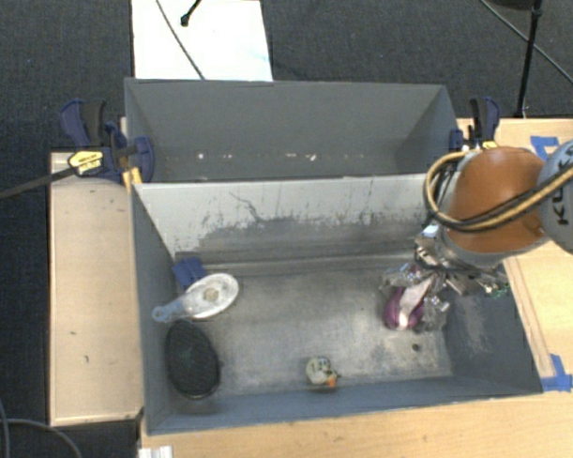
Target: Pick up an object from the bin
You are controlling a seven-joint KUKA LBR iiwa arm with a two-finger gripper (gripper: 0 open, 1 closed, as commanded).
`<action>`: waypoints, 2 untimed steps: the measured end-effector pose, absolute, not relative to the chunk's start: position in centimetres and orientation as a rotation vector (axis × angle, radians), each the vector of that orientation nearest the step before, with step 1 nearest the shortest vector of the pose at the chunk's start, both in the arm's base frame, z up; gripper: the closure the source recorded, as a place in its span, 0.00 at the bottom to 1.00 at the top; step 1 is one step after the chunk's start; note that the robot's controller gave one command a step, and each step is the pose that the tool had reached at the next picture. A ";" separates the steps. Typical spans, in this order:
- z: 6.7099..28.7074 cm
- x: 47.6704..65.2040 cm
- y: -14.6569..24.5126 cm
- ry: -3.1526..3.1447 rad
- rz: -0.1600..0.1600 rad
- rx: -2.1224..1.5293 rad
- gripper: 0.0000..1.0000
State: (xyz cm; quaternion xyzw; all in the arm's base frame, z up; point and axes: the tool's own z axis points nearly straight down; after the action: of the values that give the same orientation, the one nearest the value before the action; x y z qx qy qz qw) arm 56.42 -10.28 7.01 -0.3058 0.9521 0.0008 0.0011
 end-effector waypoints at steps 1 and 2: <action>20.8 55.7 -15.3 2.659 -0.009 -1.661 1.00; 20.6 55.6 -15.1 2.665 0.001 -1.660 0.00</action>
Offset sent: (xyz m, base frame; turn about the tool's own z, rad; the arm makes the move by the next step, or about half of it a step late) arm -0.0084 -0.0490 0.1352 -0.4978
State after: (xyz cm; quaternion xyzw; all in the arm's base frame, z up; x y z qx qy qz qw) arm 55.64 -15.14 20.58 -0.5286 0.8489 0.0004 0.0010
